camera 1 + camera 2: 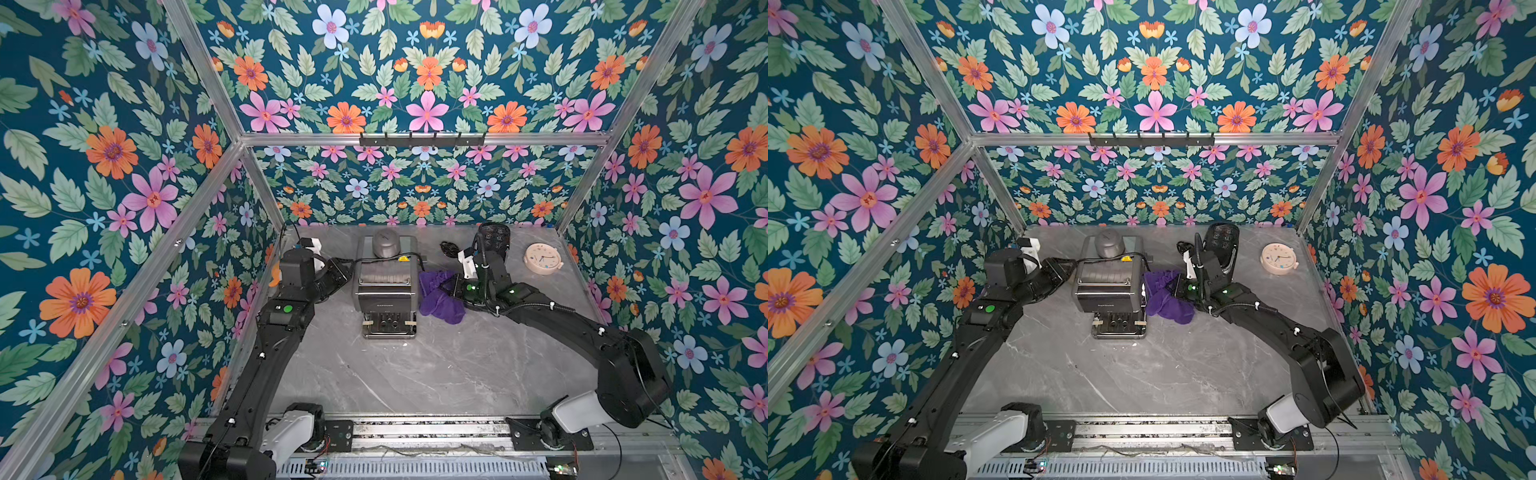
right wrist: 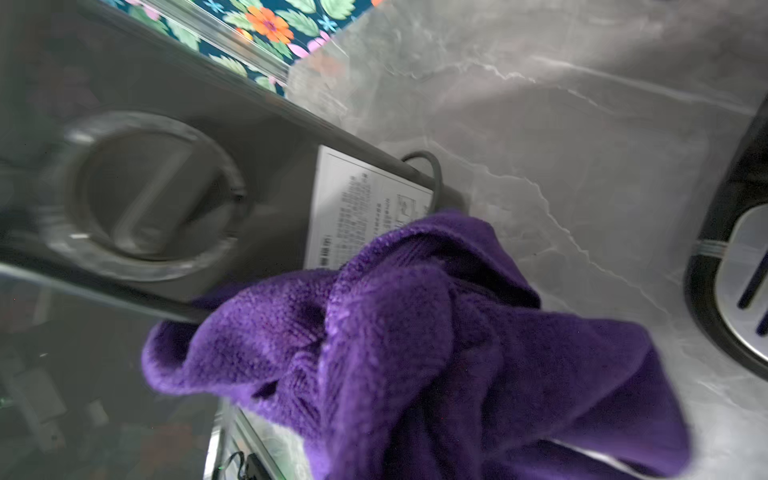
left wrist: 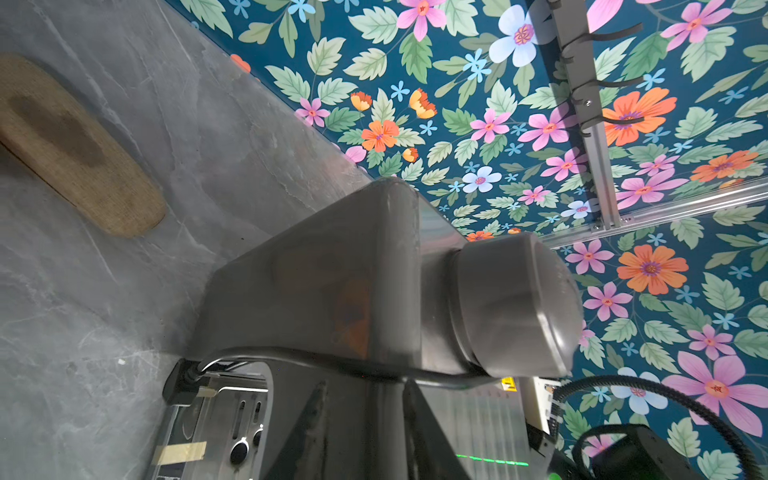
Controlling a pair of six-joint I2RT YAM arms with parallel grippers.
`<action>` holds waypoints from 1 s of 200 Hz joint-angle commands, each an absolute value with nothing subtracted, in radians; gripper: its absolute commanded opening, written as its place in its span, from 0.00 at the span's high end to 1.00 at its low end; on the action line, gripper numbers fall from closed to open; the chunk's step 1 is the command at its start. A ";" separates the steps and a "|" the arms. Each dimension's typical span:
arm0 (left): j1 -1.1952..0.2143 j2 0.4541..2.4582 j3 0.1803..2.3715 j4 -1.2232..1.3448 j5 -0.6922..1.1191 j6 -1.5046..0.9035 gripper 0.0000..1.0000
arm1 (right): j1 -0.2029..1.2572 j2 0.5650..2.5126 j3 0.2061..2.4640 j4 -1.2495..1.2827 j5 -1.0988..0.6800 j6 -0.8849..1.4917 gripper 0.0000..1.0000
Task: Wipe the surface of a coffee machine
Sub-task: Wipe the dirt from the surface of the coffee machine.
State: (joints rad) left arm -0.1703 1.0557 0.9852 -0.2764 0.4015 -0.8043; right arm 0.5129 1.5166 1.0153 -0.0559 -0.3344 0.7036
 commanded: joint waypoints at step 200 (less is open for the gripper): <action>-0.171 1.100 0.941 -0.216 0.480 -0.819 0.68 | 0.531 1.772 1.178 -0.036 -0.409 0.688 0.99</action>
State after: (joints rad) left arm -0.1707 1.0950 0.9485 -0.1707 0.4606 -0.8310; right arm 0.5266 1.8160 1.1530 -0.0284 -0.4034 0.6991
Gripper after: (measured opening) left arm 0.326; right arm 0.142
